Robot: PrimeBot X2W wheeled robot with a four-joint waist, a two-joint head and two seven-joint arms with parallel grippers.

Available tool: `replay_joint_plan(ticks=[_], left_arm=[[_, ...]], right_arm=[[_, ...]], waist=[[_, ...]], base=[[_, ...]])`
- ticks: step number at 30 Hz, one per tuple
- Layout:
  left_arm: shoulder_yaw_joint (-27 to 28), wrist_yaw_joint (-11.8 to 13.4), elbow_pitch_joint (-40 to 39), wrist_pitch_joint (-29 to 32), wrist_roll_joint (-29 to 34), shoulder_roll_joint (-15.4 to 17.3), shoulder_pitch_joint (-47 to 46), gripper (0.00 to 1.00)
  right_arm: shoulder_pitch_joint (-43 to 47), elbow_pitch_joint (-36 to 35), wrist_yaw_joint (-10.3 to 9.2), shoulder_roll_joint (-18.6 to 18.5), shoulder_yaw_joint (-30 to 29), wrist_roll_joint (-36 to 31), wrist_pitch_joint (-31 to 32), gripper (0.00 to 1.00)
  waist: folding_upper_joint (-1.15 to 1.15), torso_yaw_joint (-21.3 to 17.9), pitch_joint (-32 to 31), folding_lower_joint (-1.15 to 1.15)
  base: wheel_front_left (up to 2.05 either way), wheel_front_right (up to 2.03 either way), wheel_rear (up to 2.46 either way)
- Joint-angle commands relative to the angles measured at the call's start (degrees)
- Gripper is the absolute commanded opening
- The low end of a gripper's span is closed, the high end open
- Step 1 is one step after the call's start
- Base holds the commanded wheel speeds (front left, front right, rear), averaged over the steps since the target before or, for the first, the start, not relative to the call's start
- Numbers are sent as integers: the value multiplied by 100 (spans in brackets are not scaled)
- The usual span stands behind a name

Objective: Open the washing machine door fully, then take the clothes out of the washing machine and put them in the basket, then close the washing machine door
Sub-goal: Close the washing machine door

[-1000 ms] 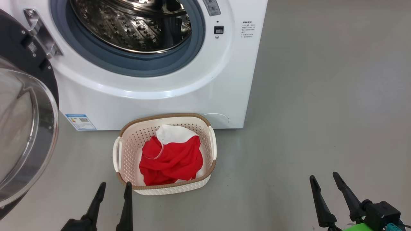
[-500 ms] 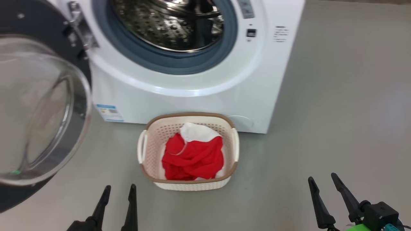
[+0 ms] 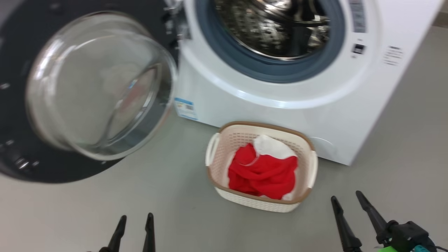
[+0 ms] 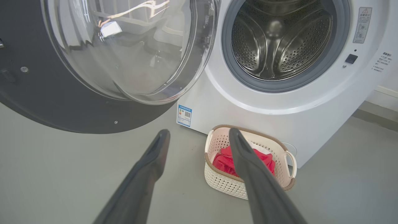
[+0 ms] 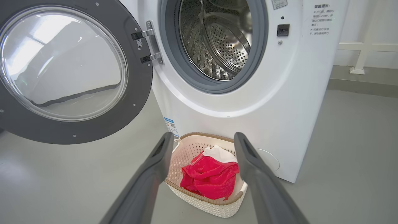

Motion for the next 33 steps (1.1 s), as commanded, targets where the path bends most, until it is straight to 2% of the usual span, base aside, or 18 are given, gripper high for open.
replay_joint_plan(ticks=[1, 11, 22, 23, 24, 26, 31, 33], left_arm=[[172, 74, -158, -30, -36, 47, 7, 100], [333, 467, -616, -30, -412, 47, 330, 100], [324, 517, -770, -30, -527, 47, 368, 100], [336, 497, -783, -30, -579, 47, 346, 91], [358, 475, -797, -30, -638, 47, 316, 42], [394, 415, -835, -30, -704, 47, 231, 0], [650, 222, -1033, -30, -662, 47, -156, 0], [909, 107, -1211, -30, -573, 47, -459, 0]], right_arm=[[14, -121, 0, -70, 180, -13, -37, 100], [-447, 54, 0, -223, 805, 74, -37, 100], [-458, 96, 0, -226, 884, 121, -37, 100], [-450, 92, 0, -220, 871, 118, -37, 100], [-442, 87, 0, -215, 857, 112, -37, 100], [-435, 70, 0, -208, 824, 100, -37, 100], [-414, 30, 0, -203, 748, 75, -37, 100], [-388, 10, 0, -199, 708, 63, -37, 100]], waist=[[0, 673, -125, 0], [0, 838, -30, 0], [0, 824, -47, 0], [0, 820, -48, 0], [0, 815, -45, 0], [0, 807, -23, 0], [0, 791, 15, 0], [0, 783, 32, 0]], base=[[0, 0, 0], [0, 0, 0], [0, 0, 0], [0, 0, 0], [0, 0, 0], [0, 0, 0], [0, 0, 0], [0, 0, 0]])
